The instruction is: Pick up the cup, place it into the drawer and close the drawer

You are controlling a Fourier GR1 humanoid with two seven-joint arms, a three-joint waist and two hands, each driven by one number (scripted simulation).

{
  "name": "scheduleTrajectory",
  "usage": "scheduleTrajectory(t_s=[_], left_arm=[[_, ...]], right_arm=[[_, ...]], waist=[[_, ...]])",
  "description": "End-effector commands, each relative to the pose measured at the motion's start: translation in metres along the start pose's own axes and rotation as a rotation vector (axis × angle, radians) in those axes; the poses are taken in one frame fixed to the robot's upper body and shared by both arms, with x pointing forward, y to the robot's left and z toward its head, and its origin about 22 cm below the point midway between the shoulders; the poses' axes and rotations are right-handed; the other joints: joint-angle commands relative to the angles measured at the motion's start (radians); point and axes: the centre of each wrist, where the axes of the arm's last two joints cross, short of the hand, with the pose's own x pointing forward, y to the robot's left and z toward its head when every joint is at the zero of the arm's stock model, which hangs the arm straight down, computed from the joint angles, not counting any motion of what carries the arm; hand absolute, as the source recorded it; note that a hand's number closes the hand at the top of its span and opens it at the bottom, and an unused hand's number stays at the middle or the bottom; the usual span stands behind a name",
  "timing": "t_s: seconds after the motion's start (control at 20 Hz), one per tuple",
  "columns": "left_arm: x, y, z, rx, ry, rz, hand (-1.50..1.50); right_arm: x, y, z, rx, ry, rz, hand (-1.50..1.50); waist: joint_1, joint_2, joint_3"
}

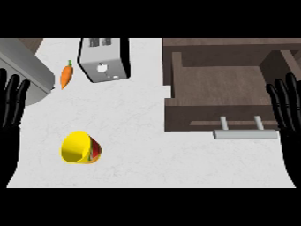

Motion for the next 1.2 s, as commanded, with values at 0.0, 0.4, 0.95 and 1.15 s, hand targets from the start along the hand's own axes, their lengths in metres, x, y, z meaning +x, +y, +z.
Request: scheduleTrajectory(t_s=[0.0, 0.4, 0.95, 1.15], left_arm=[[0.011, -0.014, -0.01, -0.048, -0.029, 0.012, -1.5], [0.002, -0.007, 0.02, -0.267, 0.094, 0.377, -1.5], [-0.023, 0.013, 0.031, -0.245, 0.11, 0.397, -1.5], [-0.017, 0.001, 0.028, -0.249, 0.117, 0.384, -1.5]], right_arm=[[-0.006, -0.012, 0.003, -0.028, 0.02, -0.027, -1.5], [-0.006, 0.002, -0.008, 0.023, 0.102, -0.133, -1.5], [0.008, -0.01, -0.022, 0.036, 0.089, -0.106, -1.5], [-0.011, 0.001, -0.019, 0.029, 0.079, -0.115, -1.5]], waist=[[-0.006, 0.009, -0.028], [0.003, 0.01, -0.029], [-0.001, 0.009, -0.029], [-0.001, 0.009, -0.029]])
